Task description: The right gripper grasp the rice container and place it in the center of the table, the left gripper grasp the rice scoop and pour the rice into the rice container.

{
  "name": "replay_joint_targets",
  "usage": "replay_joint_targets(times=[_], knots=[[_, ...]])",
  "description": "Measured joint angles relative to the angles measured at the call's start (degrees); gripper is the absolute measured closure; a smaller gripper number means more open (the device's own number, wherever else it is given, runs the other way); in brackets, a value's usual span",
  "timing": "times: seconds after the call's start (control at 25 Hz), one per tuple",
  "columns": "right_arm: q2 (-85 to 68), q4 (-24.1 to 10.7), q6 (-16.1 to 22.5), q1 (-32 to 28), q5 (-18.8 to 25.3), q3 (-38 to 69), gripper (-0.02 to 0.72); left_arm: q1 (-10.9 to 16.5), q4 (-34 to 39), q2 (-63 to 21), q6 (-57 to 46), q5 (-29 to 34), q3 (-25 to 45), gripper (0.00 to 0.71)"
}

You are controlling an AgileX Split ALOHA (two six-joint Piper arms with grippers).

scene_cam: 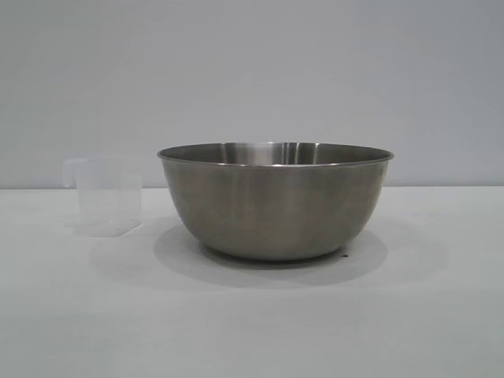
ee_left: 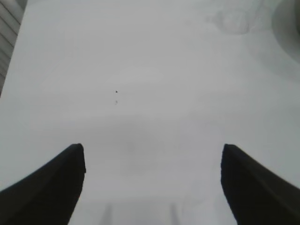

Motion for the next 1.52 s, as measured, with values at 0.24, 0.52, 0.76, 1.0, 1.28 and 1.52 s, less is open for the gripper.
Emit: replay_joint_targets(times=[0.24, 0.52, 0.76, 1.0, 1.28, 1.52], knots=[[0.00, 0.00, 0.00, 0.00, 0.00, 0.00, 0.232, 0.00, 0.00, -1.57, 0.00, 0.10, 0.00, 0.186], [0.00, 0.00, 0.00, 0.00, 0.00, 0.00, 0.232, 0.00, 0.00, -1.60, 0.00, 0.10, 0.00, 0.186], [0.00, 0.00, 0.00, 0.00, 0.00, 0.00, 0.232, 0.00, 0.00, -1.60, 0.00, 0.10, 0.00, 0.186], [0.00, 0.00, 0.00, 0.00, 0.00, 0.00, 0.232, 0.00, 0.00, -1.60, 0.00, 0.10, 0.00, 0.186], [0.00, 0.00, 0.00, 0.00, 0.00, 0.00, 0.232, 0.00, 0.00, -1.60, -0.10, 0.10, 0.00, 0.186], [0.00, 0.00, 0.00, 0.00, 0.00, 0.00, 0.232, 0.00, 0.00, -1.60, -0.10, 0.10, 0.00, 0.186]])
